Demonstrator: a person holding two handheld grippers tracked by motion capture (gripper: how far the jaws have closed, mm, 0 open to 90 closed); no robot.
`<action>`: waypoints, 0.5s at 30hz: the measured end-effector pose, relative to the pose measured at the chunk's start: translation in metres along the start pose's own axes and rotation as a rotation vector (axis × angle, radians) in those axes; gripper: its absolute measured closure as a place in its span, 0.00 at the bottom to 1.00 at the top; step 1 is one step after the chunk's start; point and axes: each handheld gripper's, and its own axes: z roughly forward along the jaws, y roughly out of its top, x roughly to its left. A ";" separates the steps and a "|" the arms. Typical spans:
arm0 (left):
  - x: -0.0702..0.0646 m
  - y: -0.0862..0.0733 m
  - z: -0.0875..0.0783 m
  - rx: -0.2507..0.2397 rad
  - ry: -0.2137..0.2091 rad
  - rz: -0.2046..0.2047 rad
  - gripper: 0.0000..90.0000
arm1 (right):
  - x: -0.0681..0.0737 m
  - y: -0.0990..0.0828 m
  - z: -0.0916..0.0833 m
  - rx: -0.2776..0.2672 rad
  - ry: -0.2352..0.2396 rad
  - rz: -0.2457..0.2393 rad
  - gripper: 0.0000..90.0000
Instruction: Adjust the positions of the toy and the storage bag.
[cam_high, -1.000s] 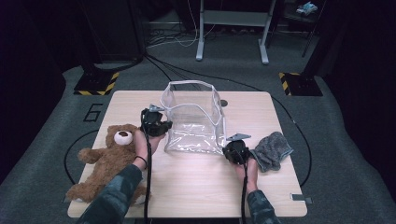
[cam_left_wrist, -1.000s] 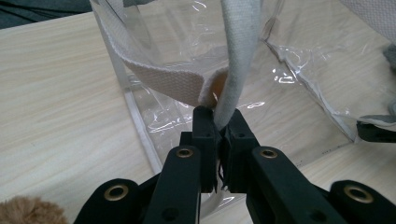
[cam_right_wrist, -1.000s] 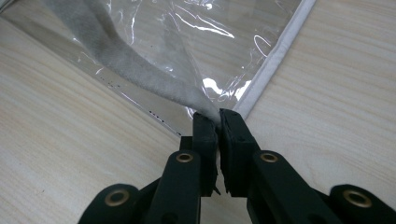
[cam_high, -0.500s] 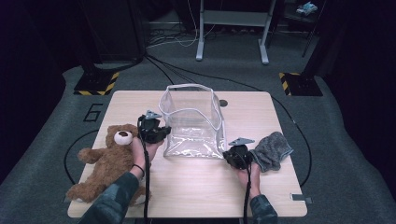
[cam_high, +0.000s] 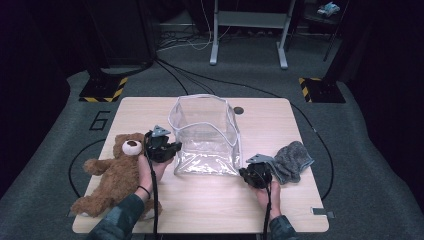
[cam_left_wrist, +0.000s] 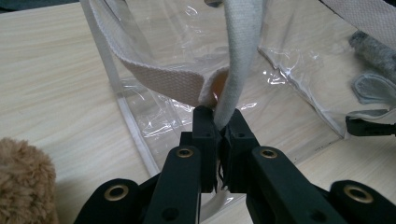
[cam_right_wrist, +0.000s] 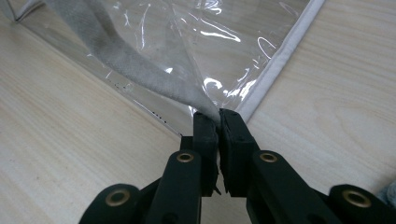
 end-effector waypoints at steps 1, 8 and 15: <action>0.000 -0.001 -0.001 0.005 -0.003 0.000 0.95 | 0.002 -0.001 -0.001 -0.006 0.003 -0.001 0.96; -0.001 -0.004 -0.003 -0.005 -0.005 -0.005 0.94 | 0.006 -0.008 -0.005 -0.017 0.005 -0.014 0.94; 0.007 -0.003 -0.008 0.022 0.044 -0.009 0.49 | 0.002 -0.014 -0.012 -0.029 -0.024 0.025 0.50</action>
